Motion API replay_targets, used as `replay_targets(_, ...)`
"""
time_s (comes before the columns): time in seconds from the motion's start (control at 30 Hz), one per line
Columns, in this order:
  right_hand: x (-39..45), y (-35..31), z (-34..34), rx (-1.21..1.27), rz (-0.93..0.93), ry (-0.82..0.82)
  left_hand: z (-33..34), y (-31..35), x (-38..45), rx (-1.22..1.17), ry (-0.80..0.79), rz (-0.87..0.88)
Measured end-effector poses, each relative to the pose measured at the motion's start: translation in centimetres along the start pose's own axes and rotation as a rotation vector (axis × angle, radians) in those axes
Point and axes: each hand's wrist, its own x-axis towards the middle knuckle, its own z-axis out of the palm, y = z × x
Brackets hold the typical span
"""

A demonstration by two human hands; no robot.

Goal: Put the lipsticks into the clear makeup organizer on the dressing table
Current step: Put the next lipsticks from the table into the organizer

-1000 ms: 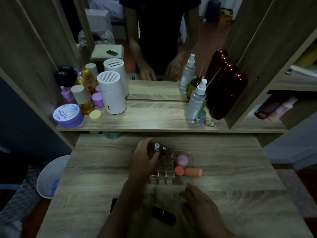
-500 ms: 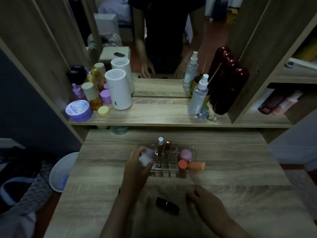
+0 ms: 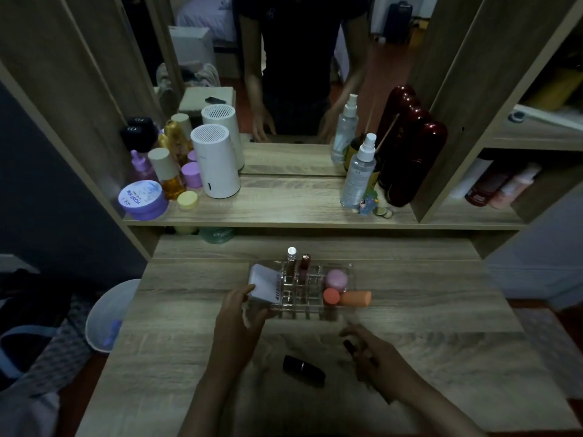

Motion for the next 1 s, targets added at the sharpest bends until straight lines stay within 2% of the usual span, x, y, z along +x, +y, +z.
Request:
replay_targets(0.13,1.0,-2.7,-1.9,0.440,0.170,-0.013,0.0,-0.5,-0.1,0.009,0.002,0.006)
replay_targets(0.2,1.8,-4.1,-3.4,0.452,0.147,-0.065,0.1,-0.8,-0.1,0.005,0.000,0.000)
replay_targets(0.27,2.7,-5.8,-4.8,0.360,0.068,-0.077,0.3,-1.0,-0.1,0.004,-0.005,-0.019)
replay_targets(0.47,8.7,-8.9,-6.2,-0.227,-0.056,0.219,1.0,-1.9,-0.9,0.105,-0.003,-0.008)
replay_targets(0.53,10.4,-8.9,-5.9,-0.337,-0.067,0.258,0.6,-2.2,-1.1,0.164,-0.025,-0.031)
replay_targets(0.63,12.2,-8.7,-5.4,-0.483,-0.087,0.239,-0.7,-3.1,-1.6,0.261,-0.034,-0.070)
replay_targets(0.7,12.9,-8.8,-5.1,-0.589,-0.082,0.215,-1.5,-4.1,-2.4,0.263,-0.024,-0.056)
replay_targets(0.8,13.6,-9.0,-4.6,-0.706,-0.071,0.156,-2.4,-5.1,-3.6,0.260,-0.060,-0.138)
replay_targets(1.0,13.8,-9.0,-3.2,-0.726,-0.106,-0.014,-2.7,-5.6,-4.8,0.300,-0.142,-0.249)
